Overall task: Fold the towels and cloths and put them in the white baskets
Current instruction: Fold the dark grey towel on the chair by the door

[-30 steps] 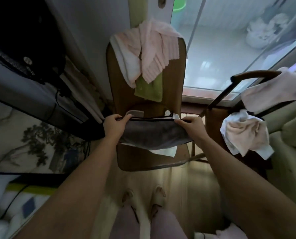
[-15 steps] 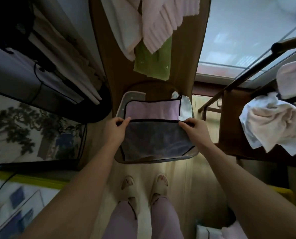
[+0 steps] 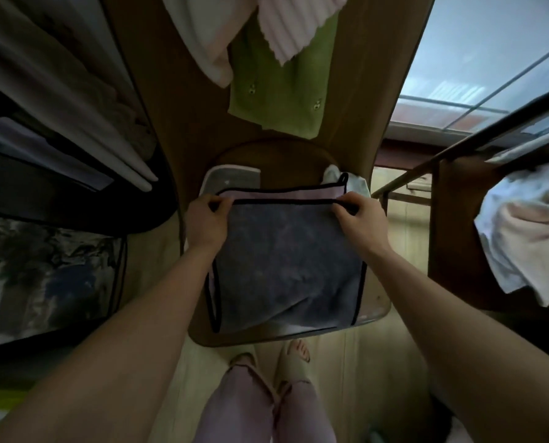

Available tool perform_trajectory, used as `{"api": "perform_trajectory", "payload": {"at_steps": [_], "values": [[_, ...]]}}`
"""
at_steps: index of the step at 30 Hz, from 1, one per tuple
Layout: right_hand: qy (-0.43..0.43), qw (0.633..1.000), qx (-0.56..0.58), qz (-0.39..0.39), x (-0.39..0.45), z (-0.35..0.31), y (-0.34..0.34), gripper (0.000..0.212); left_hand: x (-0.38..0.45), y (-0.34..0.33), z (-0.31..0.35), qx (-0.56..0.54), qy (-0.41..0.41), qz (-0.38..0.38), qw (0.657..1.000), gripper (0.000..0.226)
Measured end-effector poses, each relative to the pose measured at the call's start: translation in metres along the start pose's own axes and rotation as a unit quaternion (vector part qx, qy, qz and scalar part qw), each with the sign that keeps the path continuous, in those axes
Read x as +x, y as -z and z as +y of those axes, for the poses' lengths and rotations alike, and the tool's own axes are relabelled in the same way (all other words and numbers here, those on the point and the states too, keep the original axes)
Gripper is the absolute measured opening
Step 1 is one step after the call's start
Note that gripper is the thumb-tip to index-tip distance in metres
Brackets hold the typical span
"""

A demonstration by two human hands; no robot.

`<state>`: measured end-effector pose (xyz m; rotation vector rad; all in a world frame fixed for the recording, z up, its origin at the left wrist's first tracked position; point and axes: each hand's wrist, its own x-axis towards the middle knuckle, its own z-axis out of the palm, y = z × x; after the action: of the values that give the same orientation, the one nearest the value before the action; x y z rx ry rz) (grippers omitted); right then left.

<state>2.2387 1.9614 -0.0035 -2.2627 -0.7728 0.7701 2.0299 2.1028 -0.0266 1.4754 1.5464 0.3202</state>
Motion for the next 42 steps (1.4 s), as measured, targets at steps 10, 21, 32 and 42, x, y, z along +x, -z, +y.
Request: {"api": "perform_trajectory", "payload": {"at_steps": [10, 21, 32, 42], "values": [[-0.015, 0.998, -0.064, 0.025, 0.069, 0.026, -0.056, 0.022, 0.085, -0.029, -0.024, 0.072, -0.015, 0.003, 0.997, 0.032], [0.19, 0.964, -0.187, -0.008, 0.029, -0.009, -0.125, 0.032, 0.072, -0.017, -0.051, 0.02, -0.012, -0.006, 1.0, 0.034], [0.211, 0.941, -0.241, -0.104, 0.068, -0.036, -0.179, 0.04, 0.081, -0.012, -0.071, 0.044, -0.003, -0.066, 0.997, 0.021], [0.204, 0.947, -0.248, -0.025, 0.072, -0.045, -0.19, 0.027, 0.071, -0.008, -0.067, -0.055, -0.011, -0.026, 0.998, 0.013]]}}
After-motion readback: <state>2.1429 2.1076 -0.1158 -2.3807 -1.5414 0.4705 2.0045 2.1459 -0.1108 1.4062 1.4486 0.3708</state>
